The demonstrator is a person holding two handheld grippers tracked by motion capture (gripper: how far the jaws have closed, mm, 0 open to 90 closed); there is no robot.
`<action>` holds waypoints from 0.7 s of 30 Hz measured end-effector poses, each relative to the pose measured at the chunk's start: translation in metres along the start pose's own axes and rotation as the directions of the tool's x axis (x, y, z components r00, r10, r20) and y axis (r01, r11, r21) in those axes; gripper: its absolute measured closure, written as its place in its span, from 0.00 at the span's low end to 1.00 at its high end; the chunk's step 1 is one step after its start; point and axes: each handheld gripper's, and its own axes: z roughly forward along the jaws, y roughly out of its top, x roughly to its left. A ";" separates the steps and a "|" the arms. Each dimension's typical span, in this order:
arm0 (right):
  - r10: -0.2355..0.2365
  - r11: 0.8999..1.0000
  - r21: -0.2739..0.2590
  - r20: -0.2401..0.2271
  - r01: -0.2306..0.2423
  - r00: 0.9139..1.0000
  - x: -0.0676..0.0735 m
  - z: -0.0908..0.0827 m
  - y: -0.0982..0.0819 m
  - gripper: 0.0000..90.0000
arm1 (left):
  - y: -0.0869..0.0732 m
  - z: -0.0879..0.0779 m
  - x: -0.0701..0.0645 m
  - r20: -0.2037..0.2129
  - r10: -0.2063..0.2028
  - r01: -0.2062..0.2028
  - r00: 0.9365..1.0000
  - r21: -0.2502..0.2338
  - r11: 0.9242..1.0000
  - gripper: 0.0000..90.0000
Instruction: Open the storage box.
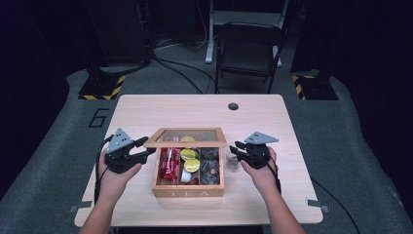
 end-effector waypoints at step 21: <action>-0.028 0.999 -0.023 -0.095 0.026 0.995 0.031 -0.018 0.025 0.57 | 0.001 0.000 0.001 0.004 -0.015 0.015 1.000 -0.001 1.000 0.61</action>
